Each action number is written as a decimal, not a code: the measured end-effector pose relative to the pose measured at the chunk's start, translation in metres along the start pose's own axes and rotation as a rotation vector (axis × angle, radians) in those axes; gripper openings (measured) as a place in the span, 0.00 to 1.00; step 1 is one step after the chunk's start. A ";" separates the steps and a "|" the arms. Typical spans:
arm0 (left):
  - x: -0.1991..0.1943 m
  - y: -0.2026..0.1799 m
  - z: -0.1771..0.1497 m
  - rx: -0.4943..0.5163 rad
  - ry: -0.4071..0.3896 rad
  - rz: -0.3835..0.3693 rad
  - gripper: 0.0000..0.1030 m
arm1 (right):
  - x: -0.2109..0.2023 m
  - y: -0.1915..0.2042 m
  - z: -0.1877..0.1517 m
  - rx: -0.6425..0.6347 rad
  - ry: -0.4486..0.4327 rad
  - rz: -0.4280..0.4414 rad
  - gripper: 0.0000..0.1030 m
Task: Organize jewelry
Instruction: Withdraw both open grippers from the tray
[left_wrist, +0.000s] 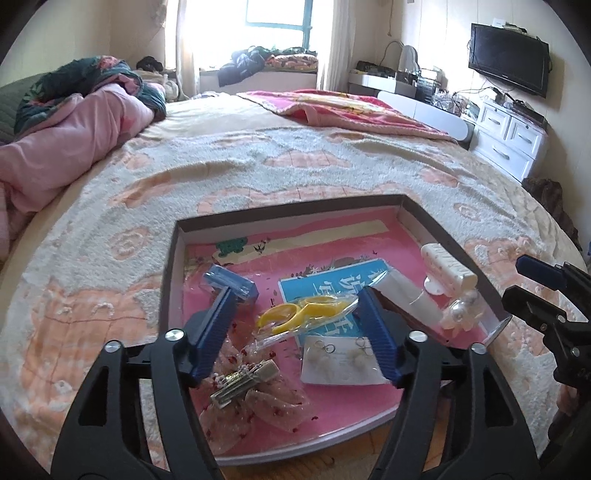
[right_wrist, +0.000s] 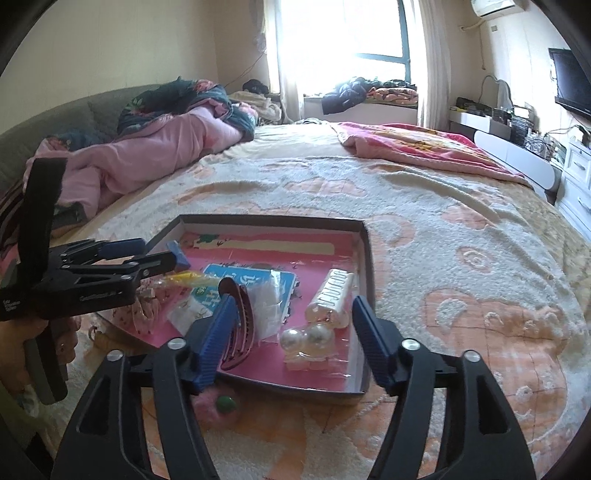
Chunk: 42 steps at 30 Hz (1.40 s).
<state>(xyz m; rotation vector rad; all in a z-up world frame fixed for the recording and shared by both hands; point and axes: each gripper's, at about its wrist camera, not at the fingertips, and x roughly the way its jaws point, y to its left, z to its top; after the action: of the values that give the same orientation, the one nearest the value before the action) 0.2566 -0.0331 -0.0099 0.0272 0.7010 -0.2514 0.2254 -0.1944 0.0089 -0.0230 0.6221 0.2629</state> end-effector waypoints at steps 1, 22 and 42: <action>-0.003 -0.001 0.000 -0.001 -0.006 0.001 0.68 | -0.003 -0.002 0.000 0.007 -0.007 0.002 0.66; -0.077 -0.018 -0.015 -0.036 -0.125 0.025 0.89 | -0.056 0.004 -0.008 -0.023 -0.123 -0.007 0.88; -0.103 0.009 -0.068 -0.091 -0.071 0.100 0.89 | -0.057 0.042 -0.043 -0.075 -0.042 0.066 0.89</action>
<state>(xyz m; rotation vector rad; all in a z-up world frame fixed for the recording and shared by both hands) 0.1403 0.0052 0.0036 -0.0334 0.6377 -0.1241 0.1452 -0.1717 0.0092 -0.0689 0.5714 0.3499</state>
